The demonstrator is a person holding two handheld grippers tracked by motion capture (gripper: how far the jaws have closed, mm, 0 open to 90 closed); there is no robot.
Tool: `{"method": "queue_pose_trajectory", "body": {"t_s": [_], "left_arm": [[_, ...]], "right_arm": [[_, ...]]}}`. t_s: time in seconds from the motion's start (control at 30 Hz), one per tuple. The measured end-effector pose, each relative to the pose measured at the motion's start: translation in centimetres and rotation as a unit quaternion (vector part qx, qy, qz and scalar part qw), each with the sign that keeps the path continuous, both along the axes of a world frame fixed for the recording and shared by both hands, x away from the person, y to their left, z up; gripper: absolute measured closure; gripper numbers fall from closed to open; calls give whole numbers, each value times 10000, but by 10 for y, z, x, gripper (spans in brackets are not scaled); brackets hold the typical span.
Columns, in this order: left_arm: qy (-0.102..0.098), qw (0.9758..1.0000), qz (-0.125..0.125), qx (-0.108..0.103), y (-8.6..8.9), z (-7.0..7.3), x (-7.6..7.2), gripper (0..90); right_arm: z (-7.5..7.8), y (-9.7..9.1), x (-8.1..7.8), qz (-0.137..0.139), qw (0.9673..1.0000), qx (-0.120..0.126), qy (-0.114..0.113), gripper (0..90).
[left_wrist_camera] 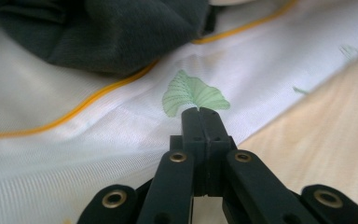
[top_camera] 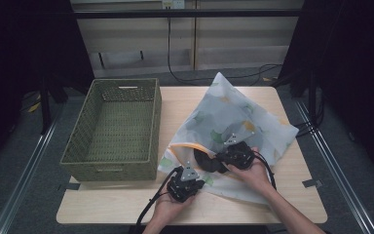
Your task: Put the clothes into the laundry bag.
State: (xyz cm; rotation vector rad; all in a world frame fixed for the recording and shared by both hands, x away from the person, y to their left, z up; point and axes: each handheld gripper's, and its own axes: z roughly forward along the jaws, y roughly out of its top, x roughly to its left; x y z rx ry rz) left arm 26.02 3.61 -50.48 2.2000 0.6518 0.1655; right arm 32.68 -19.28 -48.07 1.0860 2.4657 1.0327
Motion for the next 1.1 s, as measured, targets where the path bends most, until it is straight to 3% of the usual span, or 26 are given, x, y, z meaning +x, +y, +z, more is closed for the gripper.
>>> {"method": "queue_pose_trajectory", "body": {"t_s": [0.1, 0.13, 0.3, 0.43, 0.7, 0.77, 0.9, 1.1], "left_arm": [[3, 9999, -75, 135, -6, 3, -6, 900], [0, 9999, -95, 94, -9, 3, -8, 900], [118, 9995, -295, -25, -17, 3, -16, 900], [107, 9990, -438, -36, -21, 6, -21, 900], [346, 9970, -674, -142, -18, 6, -24, 900], [381, 9969, -644, -251, -17, 5, -21, 900], [399, 9971, -590, -273, -16, 4, -16, 900], [447, 9976, -414, -316, -17, 1, -10, 900]], "right_arm": [[-1, -3, 7, -69, 9999, 89, 25, 895], [-3, -6, 14, -220, 9997, 113, -11, 896], [-4, -7, 30, -461, 9987, 207, -29, 898], [-4, -4, 41, -594, 9980, 193, -105, 898], [-7, 4, 62, -838, 9960, 213, -214, 898], [-7, 6, 64, -844, 9960, 217, -221, 898], [-6, 5, 62, -814, 9961, 246, -245, 898], [4, -2, 48, -741, 9961, 415, -254, 898]]}}
